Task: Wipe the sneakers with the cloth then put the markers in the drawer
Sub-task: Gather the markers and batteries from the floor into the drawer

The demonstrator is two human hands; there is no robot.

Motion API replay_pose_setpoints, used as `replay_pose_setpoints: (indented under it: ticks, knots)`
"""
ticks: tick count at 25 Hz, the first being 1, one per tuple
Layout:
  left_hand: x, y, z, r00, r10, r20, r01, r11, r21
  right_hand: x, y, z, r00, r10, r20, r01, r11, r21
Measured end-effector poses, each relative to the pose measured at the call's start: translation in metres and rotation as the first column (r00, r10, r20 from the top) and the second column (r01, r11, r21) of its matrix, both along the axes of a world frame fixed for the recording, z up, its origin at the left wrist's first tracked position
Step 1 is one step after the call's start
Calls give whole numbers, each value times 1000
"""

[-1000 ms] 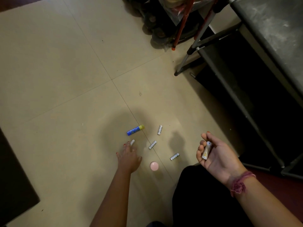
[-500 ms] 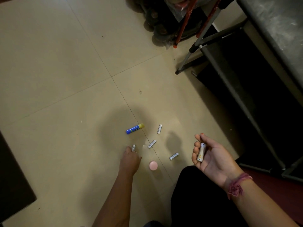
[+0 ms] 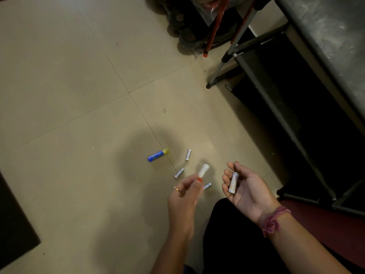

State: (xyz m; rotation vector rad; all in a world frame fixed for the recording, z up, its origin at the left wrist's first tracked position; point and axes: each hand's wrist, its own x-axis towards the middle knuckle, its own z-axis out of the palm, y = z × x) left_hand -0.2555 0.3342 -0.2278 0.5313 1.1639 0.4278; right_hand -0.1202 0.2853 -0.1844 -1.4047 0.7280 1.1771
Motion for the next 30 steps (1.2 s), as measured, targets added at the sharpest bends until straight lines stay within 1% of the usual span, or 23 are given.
replay_pose_setpoints:
  ticks: [2,3,4,5,6,7,8,10,11,12,13,14,16,18,19,23,24,25,26,27,28,29,30]
  knots:
    - [15,-13,25,991,-137,1,134,968,214,-1,2,3,999,-54,-1,54,998,42]
    - [21,-19,31,975,-223,-20,216,915,342,-1,4,6,995,-102,-14,102,992,67]
    - [27,-24,36,948,-313,-62,303,819,487,0,5,9,987,-156,-32,158,984,85]
    - [30,-27,39,914,-389,-116,372,689,622,1,6,13,976,-210,-50,214,972,98]
    - [32,-26,37,893,-420,-160,396,567,722,3,6,15,963,-262,-67,268,957,109]
    - [31,-23,32,893,-409,-189,388,485,784,5,6,15,947,-310,-87,319,940,122]
    - [30,-19,22,909,-363,-205,369,470,802,8,4,14,933,-345,-99,356,925,132]
    - [26,-13,-13,928,-240,-284,371,555,744,16,0,12,923,-375,-84,383,915,128]
    - [24,-12,-33,889,-228,-397,451,587,673,18,-1,12,922,-381,-70,387,914,121]
    - [23,-13,-56,793,-289,-536,592,572,567,20,-2,12,922,-383,-59,387,914,119]
    - [21,-17,-78,643,-397,-655,754,476,452,21,-1,13,923,-381,-54,385,914,125]
    - [19,-23,-99,474,-502,-724,878,332,345,21,0,15,924,-379,-50,382,915,132]
    - [19,-37,-130,196,-605,-771,973,22,230,22,3,17,924,-380,-40,381,913,142]
    - [19,-47,-144,-6,-578,-816,966,-213,145,23,7,20,926,-377,-34,378,913,154]
    - [19,-50,-148,-62,-550,-833,957,-271,108,23,9,22,927,-374,-36,375,913,158]
    - [20,-52,-159,-229,-506,-831,921,-389,-17,20,15,24,932,-358,-56,362,915,176]
    - [19,-51,-161,-237,-523,-818,916,-402,-8,19,18,25,934,-354,-57,358,916,179]
    - [18,-52,-166,-202,-494,-846,916,-401,15,19,20,26,935,-348,-60,353,918,182]
    - [20,-53,-168,-126,-438,-890,918,-392,63,18,22,27,937,-344,-63,350,918,185]
    - [24,-52,-159,-170,-499,-850,925,-378,36,19,23,27,937,-342,-64,348,919,184]
    - [25,-53,-160,-113,-502,-857,934,-348,81,19,23,26,938,-340,-62,346,921,180]
    - [26,-49,-155,-144,-505,-851,928,-368,62,19,22,25,939,-339,-63,345,922,173]
    - [30,-46,-156,-84,-466,-881,933,-347,95,19,22,24,938,-340,-63,346,924,164]
